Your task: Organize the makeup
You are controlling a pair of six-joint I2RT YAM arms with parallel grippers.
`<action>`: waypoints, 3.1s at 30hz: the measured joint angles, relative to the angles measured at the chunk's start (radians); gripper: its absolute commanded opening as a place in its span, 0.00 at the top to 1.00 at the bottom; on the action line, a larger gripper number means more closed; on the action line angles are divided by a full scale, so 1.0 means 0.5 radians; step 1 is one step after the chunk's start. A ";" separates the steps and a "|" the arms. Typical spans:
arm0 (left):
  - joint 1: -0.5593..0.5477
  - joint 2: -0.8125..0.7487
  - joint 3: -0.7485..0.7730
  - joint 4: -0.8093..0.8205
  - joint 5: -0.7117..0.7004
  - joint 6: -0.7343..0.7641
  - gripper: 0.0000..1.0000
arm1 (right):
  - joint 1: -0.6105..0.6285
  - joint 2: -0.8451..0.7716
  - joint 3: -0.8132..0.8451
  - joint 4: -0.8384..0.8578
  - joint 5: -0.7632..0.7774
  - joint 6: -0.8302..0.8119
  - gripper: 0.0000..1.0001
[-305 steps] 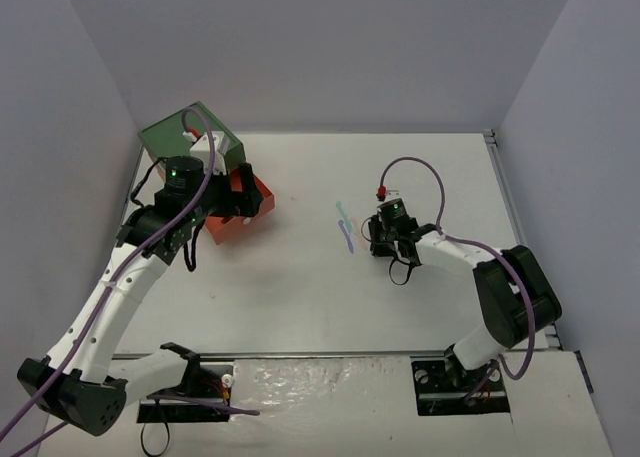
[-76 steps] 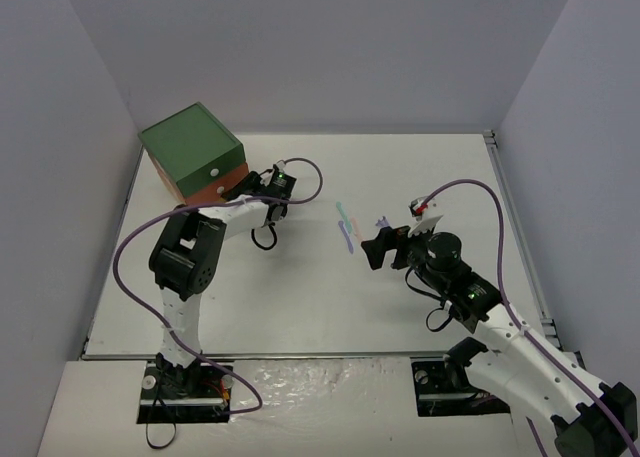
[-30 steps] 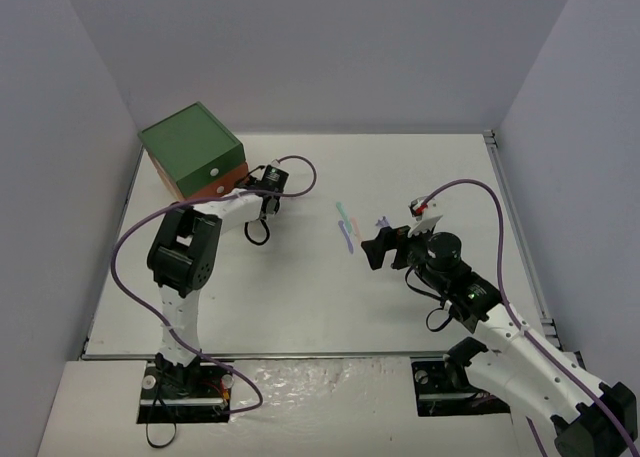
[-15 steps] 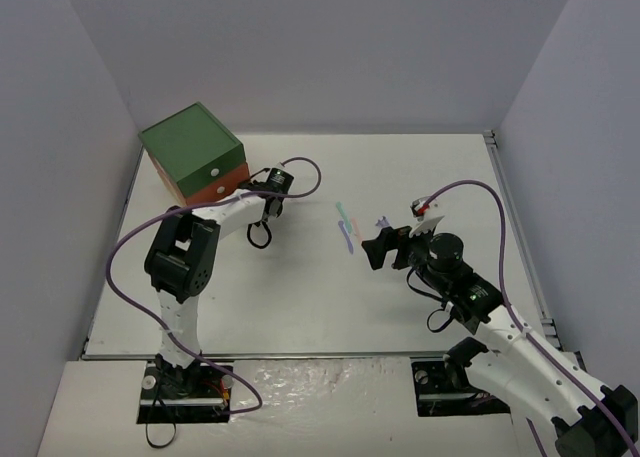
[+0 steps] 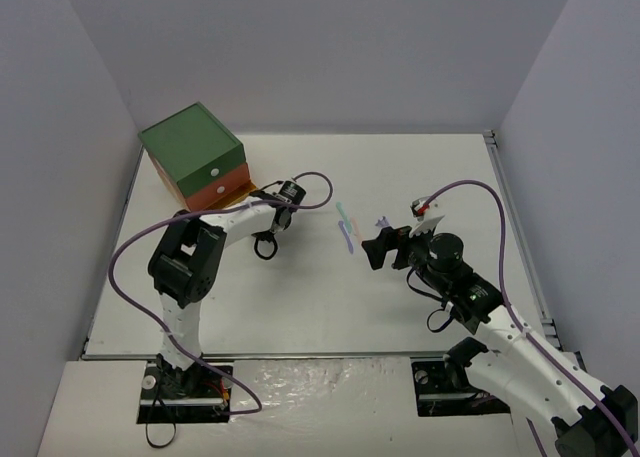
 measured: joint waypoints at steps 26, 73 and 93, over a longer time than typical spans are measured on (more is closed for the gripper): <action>0.290 0.050 0.544 -0.170 0.387 0.327 0.32 | -0.009 0.002 0.000 0.000 -0.009 0.000 0.00; 0.150 0.085 0.457 -0.473 0.928 0.045 0.34 | -0.009 0.019 0.000 0.001 -0.009 -0.023 0.00; 0.143 -0.620 0.649 -0.471 0.867 -0.364 0.04 | -0.009 0.349 0.096 -0.067 0.052 -0.020 0.04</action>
